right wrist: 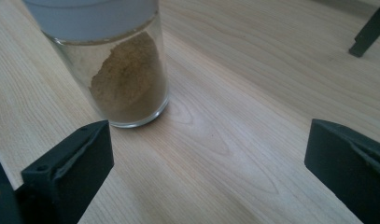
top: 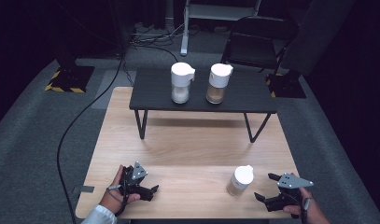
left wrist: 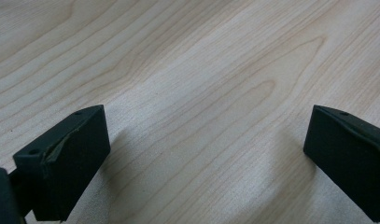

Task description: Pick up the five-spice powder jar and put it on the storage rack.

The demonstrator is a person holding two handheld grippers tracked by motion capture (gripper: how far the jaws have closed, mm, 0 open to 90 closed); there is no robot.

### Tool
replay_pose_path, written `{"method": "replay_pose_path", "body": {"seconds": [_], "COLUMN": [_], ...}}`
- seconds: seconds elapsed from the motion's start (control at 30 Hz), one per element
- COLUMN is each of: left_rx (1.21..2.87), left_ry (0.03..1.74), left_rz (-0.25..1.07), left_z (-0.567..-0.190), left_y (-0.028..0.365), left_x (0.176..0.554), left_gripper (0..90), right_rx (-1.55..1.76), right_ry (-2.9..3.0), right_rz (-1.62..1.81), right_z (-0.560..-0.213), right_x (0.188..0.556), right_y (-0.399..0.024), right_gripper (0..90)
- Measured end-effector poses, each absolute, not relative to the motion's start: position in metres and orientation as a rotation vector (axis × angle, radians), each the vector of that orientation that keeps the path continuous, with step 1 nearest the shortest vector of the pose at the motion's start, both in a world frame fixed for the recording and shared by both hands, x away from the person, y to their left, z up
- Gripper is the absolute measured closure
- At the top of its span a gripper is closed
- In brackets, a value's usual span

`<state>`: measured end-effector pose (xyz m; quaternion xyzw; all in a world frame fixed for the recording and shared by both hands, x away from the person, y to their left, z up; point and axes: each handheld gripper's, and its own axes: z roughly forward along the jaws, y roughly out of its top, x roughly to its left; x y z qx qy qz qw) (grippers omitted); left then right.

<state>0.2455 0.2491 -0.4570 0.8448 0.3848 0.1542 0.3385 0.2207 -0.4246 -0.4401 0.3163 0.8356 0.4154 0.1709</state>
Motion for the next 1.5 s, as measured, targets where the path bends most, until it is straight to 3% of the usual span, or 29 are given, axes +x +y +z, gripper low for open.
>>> {"method": "replay_pose_path", "body": {"seconds": [1.5], "left_rx": [2.201], "left_ry": [1.002], "left_rz": [0.402], "left_z": [-0.457], "left_y": [0.249], "left_x": [0.245], "left_gripper": [0.3], "right_rx": [0.878], "right_ry": [2.419], "right_rz": [1.327], "right_z": [-0.450], "right_x": [0.234], "right_y": [-0.377], "right_gripper": [3.7]}}
